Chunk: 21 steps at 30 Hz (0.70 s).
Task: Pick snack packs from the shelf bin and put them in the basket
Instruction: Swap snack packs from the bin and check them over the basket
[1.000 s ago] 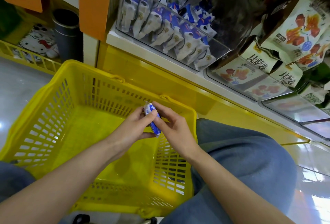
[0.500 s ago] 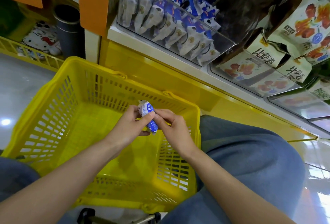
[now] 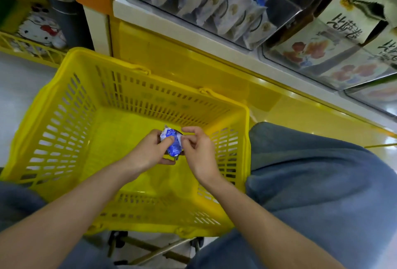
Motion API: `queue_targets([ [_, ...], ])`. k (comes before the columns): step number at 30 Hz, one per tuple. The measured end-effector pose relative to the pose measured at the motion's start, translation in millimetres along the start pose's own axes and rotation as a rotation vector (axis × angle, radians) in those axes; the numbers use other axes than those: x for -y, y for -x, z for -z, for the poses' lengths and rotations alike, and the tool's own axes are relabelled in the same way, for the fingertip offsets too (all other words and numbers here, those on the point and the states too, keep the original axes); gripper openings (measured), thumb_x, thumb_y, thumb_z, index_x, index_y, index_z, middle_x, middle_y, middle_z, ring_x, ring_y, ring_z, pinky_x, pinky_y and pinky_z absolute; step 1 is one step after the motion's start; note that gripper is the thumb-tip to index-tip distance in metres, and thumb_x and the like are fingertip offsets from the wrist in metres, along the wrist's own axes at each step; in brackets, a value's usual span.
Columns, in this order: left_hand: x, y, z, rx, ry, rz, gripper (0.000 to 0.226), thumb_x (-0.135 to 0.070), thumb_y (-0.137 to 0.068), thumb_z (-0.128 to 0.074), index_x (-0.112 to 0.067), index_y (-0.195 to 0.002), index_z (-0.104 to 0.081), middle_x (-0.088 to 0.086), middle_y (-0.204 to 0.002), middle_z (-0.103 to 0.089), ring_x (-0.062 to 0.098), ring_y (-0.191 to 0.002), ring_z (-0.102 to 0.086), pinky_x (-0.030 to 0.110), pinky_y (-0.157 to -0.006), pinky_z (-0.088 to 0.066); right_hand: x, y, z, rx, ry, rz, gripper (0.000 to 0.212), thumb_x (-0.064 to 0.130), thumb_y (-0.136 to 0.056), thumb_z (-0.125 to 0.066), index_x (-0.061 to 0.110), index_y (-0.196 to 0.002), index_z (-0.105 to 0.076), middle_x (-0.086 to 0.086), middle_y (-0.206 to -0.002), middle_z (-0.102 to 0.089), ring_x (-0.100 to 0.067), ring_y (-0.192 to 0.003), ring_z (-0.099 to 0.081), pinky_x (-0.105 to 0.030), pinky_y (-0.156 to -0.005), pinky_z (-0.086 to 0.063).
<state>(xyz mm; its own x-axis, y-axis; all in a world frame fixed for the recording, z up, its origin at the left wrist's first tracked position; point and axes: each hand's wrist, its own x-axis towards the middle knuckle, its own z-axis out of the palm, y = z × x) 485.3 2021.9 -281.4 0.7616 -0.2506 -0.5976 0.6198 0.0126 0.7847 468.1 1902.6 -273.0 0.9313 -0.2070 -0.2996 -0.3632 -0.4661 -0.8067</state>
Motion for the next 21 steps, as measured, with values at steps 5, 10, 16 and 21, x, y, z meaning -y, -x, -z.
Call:
queue_targets([
  [5,7.5,-5.2,0.5,-0.103,0.118,0.099,0.023,-0.014,-0.096,-0.043,0.001,-0.113,-0.047,0.019,-0.105,-0.058,0.018,-0.08,-0.062,0.028,-0.058,-0.059,-12.8,0.8,-9.8,0.117,-0.078,-0.06,0.012,0.006,-0.091,-0.053,0.012,-0.1,-0.059,-0.002,-0.096,-0.064,-0.009,-0.083,-0.062,-0.016,-0.071,-0.051],
  [10,10.6,-4.7,-3.0,-0.082,0.189,0.17,0.029,-0.018,-0.095,-0.048,0.002,-0.116,-0.048,0.019,-0.106,-0.057,0.025,-0.09,-0.06,0.033,-0.066,-0.058,-19.3,1.7,-8.7,0.139,0.01,0.014,0.02,0.004,-0.091,-0.052,0.003,-0.107,-0.064,-0.009,-0.104,-0.069,-0.008,-0.088,-0.063,-0.016,-0.078,-0.047],
  [16,14.8,-4.9,-0.7,-0.046,0.051,0.149,0.022,-0.005,-0.092,-0.052,0.0,-0.113,-0.051,0.018,-0.106,-0.061,0.022,-0.086,-0.063,0.027,-0.065,-0.057,-25.0,7.8,-9.4,0.155,0.083,0.039,0.026,0.004,-0.092,-0.049,0.007,-0.114,-0.062,-0.009,-0.107,-0.069,-0.014,-0.089,-0.066,-0.017,-0.074,-0.049],
  [21,17.1,-4.3,2.5,-0.024,-0.105,0.097,0.024,-0.002,-0.089,-0.053,-0.006,-0.113,-0.048,0.008,-0.103,-0.058,0.013,-0.08,-0.06,0.025,-0.064,-0.056,-23.7,6.6,-11.2,0.165,0.085,-0.011,0.03,0.009,-0.094,-0.046,0.012,-0.123,-0.053,-0.009,-0.111,-0.066,-0.017,-0.081,-0.063,-0.016,-0.062,-0.047],
])
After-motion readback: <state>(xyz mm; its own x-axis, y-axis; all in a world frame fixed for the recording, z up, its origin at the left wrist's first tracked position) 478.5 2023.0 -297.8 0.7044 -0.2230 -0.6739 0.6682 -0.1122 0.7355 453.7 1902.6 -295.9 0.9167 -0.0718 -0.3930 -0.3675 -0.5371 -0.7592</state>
